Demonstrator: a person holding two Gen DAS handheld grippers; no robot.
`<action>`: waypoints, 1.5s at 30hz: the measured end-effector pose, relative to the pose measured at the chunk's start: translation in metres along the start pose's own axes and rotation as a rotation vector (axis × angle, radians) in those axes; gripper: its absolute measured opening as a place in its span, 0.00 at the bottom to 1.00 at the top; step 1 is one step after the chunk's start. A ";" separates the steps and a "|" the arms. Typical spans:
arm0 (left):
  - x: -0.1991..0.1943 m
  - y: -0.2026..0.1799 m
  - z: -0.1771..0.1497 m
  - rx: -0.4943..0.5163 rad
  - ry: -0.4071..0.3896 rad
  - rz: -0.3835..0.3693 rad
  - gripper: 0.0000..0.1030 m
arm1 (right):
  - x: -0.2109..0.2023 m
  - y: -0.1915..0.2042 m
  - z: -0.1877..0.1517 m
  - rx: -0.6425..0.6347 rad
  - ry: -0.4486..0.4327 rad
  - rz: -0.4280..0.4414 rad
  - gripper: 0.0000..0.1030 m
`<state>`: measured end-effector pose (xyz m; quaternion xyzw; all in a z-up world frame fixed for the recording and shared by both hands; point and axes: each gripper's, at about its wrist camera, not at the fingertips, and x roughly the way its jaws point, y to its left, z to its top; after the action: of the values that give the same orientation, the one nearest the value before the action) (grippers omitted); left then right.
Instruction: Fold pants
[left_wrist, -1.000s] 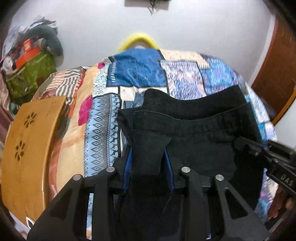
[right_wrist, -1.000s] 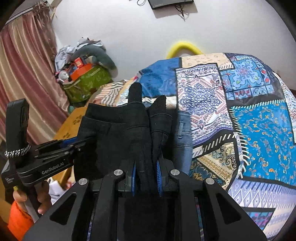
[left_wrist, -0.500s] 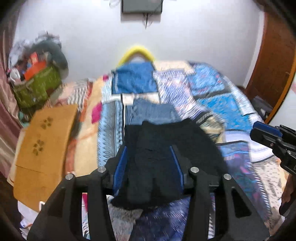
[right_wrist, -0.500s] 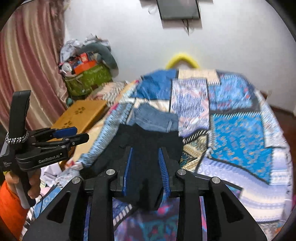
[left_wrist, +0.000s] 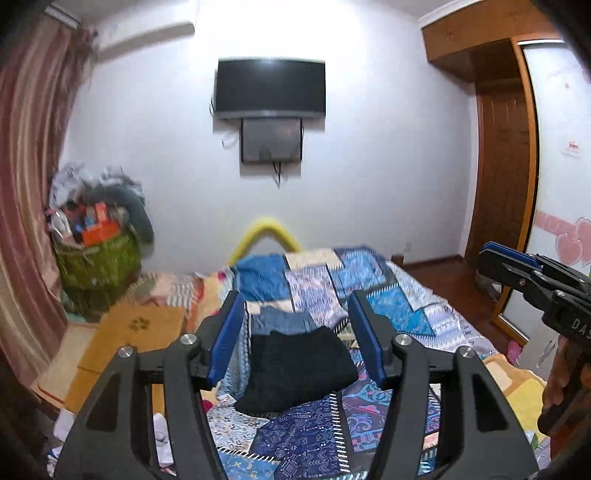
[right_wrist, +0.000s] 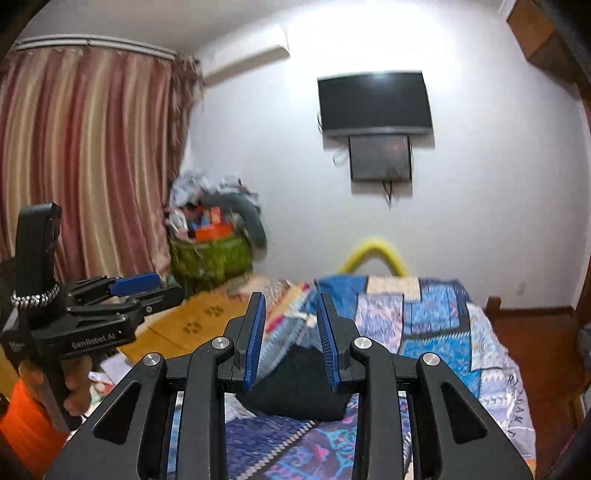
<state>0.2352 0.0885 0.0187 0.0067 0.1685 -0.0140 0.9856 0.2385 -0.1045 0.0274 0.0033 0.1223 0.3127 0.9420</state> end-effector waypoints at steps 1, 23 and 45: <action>-0.013 -0.002 0.000 -0.005 -0.017 0.002 0.59 | -0.011 0.006 0.001 -0.007 -0.020 -0.002 0.25; -0.110 -0.026 -0.031 -0.023 -0.137 0.040 1.00 | -0.071 0.029 -0.023 0.029 -0.111 -0.133 1.00; -0.100 -0.022 -0.036 -0.037 -0.110 0.010 1.00 | -0.076 0.030 -0.034 0.027 -0.095 -0.156 1.00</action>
<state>0.1283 0.0700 0.0177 -0.0115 0.1144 -0.0062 0.9934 0.1541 -0.1272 0.0139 0.0214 0.0815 0.2362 0.9680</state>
